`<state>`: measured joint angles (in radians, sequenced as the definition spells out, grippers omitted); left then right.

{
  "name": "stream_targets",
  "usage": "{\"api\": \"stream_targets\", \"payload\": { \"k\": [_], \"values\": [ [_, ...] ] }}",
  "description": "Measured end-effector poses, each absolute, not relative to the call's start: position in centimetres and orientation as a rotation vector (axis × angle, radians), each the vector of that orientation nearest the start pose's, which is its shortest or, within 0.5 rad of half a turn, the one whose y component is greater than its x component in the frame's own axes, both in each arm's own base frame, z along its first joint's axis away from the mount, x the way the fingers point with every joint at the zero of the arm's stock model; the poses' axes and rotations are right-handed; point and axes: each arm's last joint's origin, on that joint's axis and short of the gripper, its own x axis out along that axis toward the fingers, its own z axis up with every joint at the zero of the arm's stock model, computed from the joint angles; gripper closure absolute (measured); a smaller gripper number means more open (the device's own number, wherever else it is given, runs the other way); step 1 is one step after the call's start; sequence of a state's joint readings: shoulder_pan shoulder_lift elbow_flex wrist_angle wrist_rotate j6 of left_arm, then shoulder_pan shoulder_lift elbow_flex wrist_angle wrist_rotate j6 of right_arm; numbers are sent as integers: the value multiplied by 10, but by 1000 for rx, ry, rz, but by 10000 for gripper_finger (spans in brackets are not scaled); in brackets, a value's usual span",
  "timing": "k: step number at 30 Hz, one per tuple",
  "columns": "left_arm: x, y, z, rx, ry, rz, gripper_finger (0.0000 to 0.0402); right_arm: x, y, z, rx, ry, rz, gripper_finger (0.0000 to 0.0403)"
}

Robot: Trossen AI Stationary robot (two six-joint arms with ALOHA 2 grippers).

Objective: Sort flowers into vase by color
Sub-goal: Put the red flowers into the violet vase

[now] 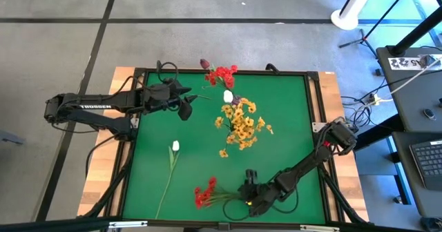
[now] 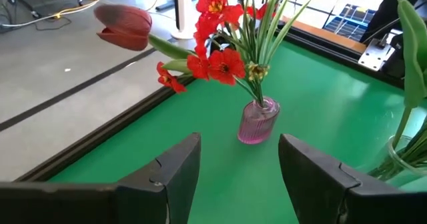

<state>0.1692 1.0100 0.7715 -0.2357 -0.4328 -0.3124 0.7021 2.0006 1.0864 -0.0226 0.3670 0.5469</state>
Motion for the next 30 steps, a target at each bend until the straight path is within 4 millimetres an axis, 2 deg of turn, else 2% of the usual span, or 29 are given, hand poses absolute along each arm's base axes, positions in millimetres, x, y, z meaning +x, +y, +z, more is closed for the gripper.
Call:
{"api": "stream_targets", "payload": {
  "k": [5,7,10,13,16,19,23,27,30],
  "values": [
    [210,48,283,-249,393,663,206,304,243,119,-8,897,91,355],
    [210,48,283,-251,393,663,206,307,246,124,-15,907,93,384],
    [210,48,283,-253,396,657,206,314,251,135,4,875,81,380],
    [209,47,282,-251,410,658,206,320,255,158,23,776,45,373],
    [208,47,280,-247,434,661,206,317,260,183,5,680,18,389],
    [207,47,279,-244,448,662,206,307,263,210,-9,575,-24,387],
    [204,47,288,-234,379,648,213,288,263,249,-66,429,-85,390],
    [201,46,300,-219,291,634,223,275,255,296,-119,271,-111,395],
    [200,46,306,-209,239,625,226,276,238,328,-151,178,-57,393]
  ]
}}
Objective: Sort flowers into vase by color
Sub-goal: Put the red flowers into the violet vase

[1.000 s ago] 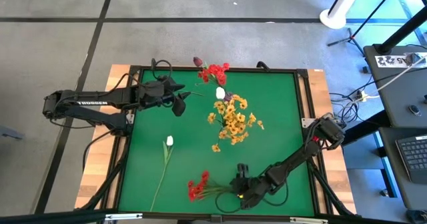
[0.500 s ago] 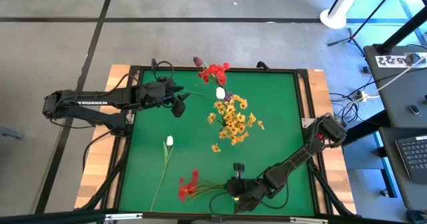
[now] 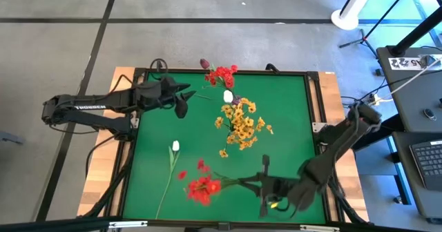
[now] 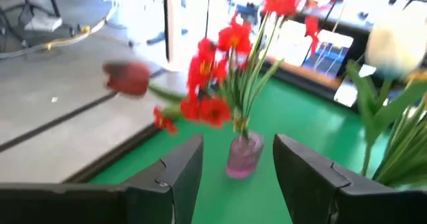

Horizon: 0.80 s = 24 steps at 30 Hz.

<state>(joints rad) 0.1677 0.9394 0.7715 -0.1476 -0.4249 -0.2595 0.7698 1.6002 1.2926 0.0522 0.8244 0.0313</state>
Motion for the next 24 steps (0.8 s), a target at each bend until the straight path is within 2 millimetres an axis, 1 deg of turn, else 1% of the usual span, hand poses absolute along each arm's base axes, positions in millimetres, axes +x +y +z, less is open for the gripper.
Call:
{"api": "stream_targets", "payload": {
  "k": [3,5,9,11,13,17,19,21,24],
  "values": [
    [201,46,306,-205,232,619,227,286,215,352,-171,92,73,396],
    [201,45,306,-212,240,591,227,294,196,364,-181,38,133,396],
    [201,41,302,-243,286,528,227,305,157,385,-219,-66,163,396],
    [201,38,300,-241,307,515,227,304,138,396,-243,-112,152,396],
    [201,35,299,-238,317,504,227,300,122,409,-270,-173,124,396],
    [202,33,299,-231,321,492,227,278,93,437,-338,-256,47,396],
    [202,33,299,-229,321,491,227,267,78,446,-354,-268,13,396],
    [202,33,299,-229,321,491,227,261,59,451,-367,-258,-21,396],
    [202,33,299,-222,323,491,227,260,29,443,-378,-231,-66,396]
  ]
}}
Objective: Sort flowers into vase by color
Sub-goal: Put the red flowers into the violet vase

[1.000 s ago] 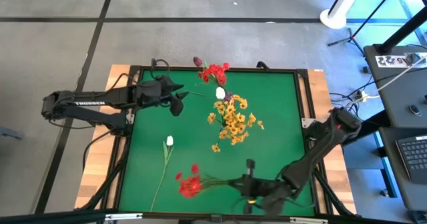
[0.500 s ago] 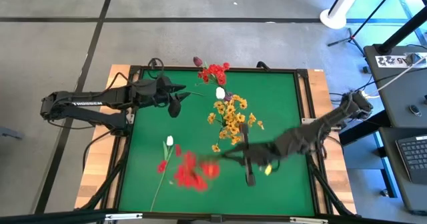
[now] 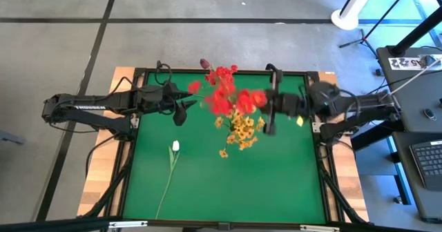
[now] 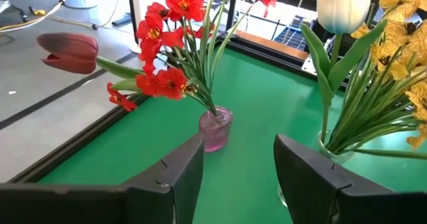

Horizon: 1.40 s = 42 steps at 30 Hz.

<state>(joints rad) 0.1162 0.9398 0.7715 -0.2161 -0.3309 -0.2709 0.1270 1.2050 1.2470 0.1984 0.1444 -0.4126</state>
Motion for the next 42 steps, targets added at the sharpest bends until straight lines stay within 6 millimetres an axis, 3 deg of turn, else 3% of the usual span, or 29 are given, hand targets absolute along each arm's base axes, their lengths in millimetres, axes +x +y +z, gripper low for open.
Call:
{"api": "stream_targets", "payload": {
  "k": [8,13,18,22,25,42],
  "values": [
    [202,33,299,-206,328,488,227,251,-60,400,-283,-188,-109,396],
    [201,33,297,-204,352,491,227,227,-91,378,-231,-262,-165,396],
    [201,33,297,-205,352,491,227,206,-103,341,-162,-375,-168,396],
    [201,33,297,-206,352,491,227,204,-106,296,-103,-374,-190,396],
    [201,33,297,-207,352,492,227,204,-106,273,-87,-406,-201,396],
    [205,35,309,-217,215,484,227,238,-128,200,-6,-353,-255,396]
  ]
}}
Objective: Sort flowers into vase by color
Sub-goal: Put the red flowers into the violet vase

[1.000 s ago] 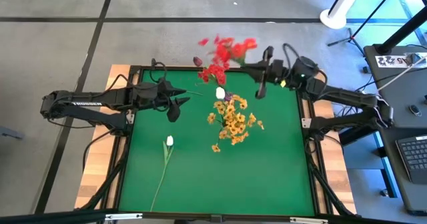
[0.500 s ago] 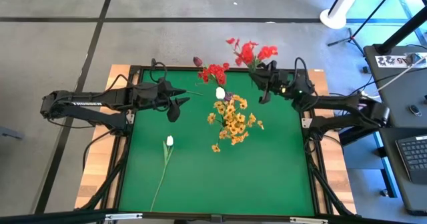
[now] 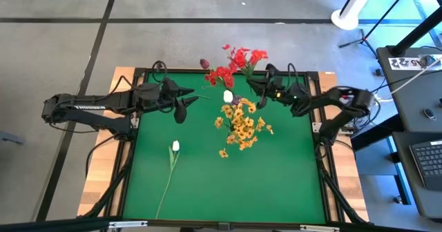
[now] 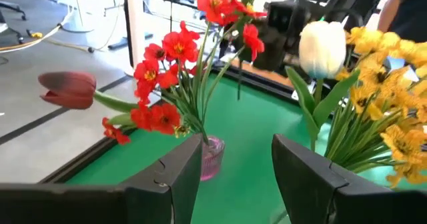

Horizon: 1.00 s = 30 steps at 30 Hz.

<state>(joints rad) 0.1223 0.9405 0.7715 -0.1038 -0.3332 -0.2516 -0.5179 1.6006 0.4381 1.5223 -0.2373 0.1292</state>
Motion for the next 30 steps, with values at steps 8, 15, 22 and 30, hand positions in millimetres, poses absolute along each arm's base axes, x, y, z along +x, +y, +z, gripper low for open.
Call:
{"api": "stream_targets", "payload": {
  "k": [8,15,22,30],
  "values": [
    [205,35,309,-217,212,487,227,257,-138,177,46,-308,-247,396],
    [207,37,318,-214,116,503,227,271,-144,181,55,-326,-170,396],
    [208,51,334,-170,-47,483,227,279,-146,193,67,-364,-83,392],
    [212,69,334,-167,-76,453,227,272,-142,219,20,-443,-70,395]
  ]
}}
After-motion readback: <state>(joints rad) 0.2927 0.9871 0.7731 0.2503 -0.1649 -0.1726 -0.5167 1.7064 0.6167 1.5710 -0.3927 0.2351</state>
